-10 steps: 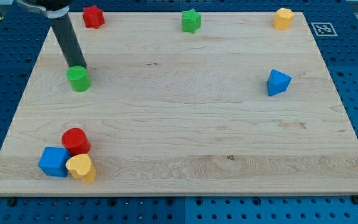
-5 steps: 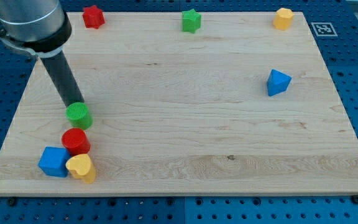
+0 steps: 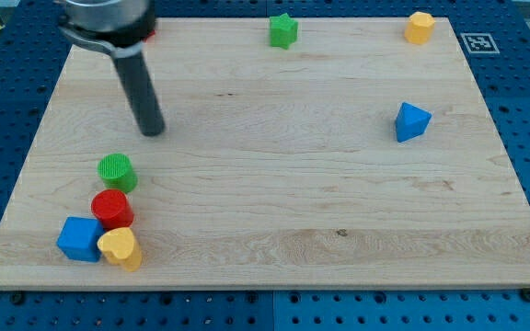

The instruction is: Slide the green circle above the cube

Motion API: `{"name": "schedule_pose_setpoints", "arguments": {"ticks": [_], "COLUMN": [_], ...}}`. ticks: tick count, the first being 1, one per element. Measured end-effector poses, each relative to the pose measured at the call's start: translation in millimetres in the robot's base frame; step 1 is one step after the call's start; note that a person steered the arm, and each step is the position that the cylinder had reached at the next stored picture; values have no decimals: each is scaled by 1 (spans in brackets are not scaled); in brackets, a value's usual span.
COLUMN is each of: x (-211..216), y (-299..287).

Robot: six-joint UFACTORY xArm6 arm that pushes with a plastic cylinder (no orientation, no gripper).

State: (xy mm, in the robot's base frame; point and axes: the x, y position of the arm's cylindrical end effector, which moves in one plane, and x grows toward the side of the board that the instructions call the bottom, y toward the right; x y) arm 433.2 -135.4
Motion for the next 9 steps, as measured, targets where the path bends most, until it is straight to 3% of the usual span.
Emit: {"name": "schedule_pose_setpoints", "arguments": {"ticks": [3,9], "x": [55,36], "y": [-14,-64]}}
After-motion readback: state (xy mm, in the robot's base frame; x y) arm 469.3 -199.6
